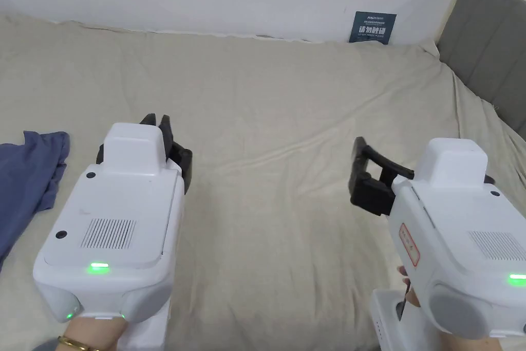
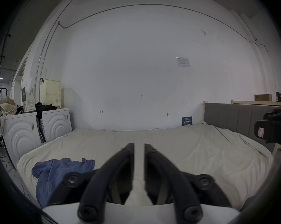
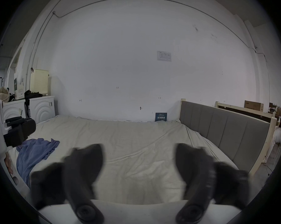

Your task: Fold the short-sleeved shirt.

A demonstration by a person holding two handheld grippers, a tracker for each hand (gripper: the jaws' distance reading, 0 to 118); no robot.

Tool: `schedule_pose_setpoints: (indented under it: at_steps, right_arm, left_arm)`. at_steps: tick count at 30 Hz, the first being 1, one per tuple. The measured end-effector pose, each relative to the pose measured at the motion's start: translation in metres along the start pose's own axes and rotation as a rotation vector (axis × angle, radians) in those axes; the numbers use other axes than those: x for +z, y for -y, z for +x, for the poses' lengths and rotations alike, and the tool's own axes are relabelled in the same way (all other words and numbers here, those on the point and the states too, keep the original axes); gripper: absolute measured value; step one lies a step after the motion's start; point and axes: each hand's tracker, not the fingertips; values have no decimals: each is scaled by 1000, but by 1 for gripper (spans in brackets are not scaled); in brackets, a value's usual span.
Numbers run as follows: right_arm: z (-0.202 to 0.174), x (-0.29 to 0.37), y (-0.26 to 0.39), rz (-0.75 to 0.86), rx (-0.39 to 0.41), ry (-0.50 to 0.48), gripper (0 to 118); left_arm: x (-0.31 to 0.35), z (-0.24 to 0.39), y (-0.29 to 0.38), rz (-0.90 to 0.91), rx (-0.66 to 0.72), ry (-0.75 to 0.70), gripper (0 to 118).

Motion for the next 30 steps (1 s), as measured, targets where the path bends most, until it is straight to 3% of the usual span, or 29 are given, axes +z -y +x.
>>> schedule_pose_setpoints:
  at_steps: [1,2,7,10,15,30]
  right_arm:
    - [-1,1,0,10,8,-1,17]
    - [-2,0,-1,8,11,2,3]
    - [-2,-2,-2,-23,15,16,1]
    - [2,-4,0,-37,-29,-9,1]
    - [0,-1,1,-31,1,0,1]
    - [0,3,1,-40,-5,-15,1]
  left_arm:
    - [1,0,-2,0,6,-4,0]
    - [1,-1,-3,-3,9,-8,0]
    - [2,4,-6,-15,-50,-9,0]
    - [2,4,-6,-15,-38,0,0]
    - [3,4,-7,-12,-29,4,0]
    - [4,4,-6,-11,-31,27,0]
